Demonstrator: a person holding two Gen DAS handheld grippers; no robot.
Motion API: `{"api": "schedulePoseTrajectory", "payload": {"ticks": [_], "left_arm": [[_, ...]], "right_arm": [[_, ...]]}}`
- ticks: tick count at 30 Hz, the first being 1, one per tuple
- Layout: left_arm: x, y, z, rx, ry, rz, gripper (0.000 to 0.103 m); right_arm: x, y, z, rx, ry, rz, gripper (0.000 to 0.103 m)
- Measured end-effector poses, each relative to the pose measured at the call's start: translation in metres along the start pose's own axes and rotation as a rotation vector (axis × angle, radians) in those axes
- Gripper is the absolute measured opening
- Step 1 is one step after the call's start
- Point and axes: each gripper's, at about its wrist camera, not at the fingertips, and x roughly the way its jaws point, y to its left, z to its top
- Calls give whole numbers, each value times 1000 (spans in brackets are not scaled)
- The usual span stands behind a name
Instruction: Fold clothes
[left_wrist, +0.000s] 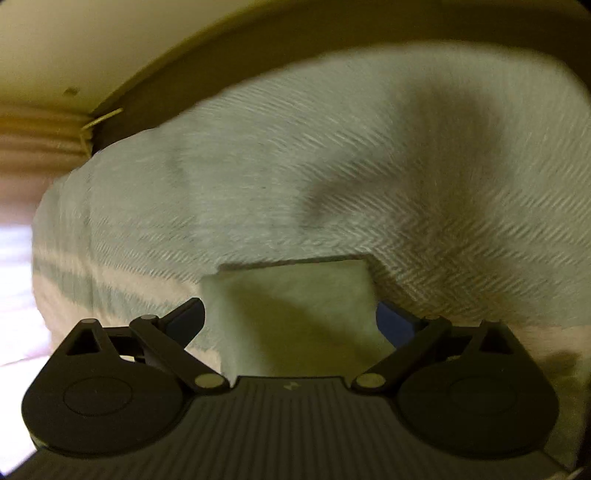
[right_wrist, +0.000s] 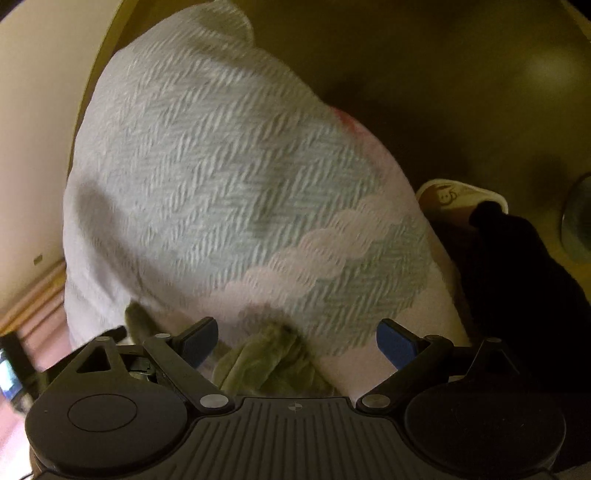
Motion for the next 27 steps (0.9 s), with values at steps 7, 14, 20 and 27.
{"api": "schedulePoseTrajectory", "payload": {"ticks": [7, 14, 20, 27], "left_arm": [[78, -34, 10, 109, 165, 133, 87], [58, 47, -32, -196, 131, -92, 23], [46, 78, -58, -257, 107, -95, 14], [25, 115, -87, -429, 37, -177, 12]], "right_arm": [[9, 10, 5, 13, 48, 33, 95], [40, 38, -14, -88, 145, -4, 95], [53, 48, -25, -114, 189, 7, 95], [74, 52, -35, -134, 236, -10, 27]]}}
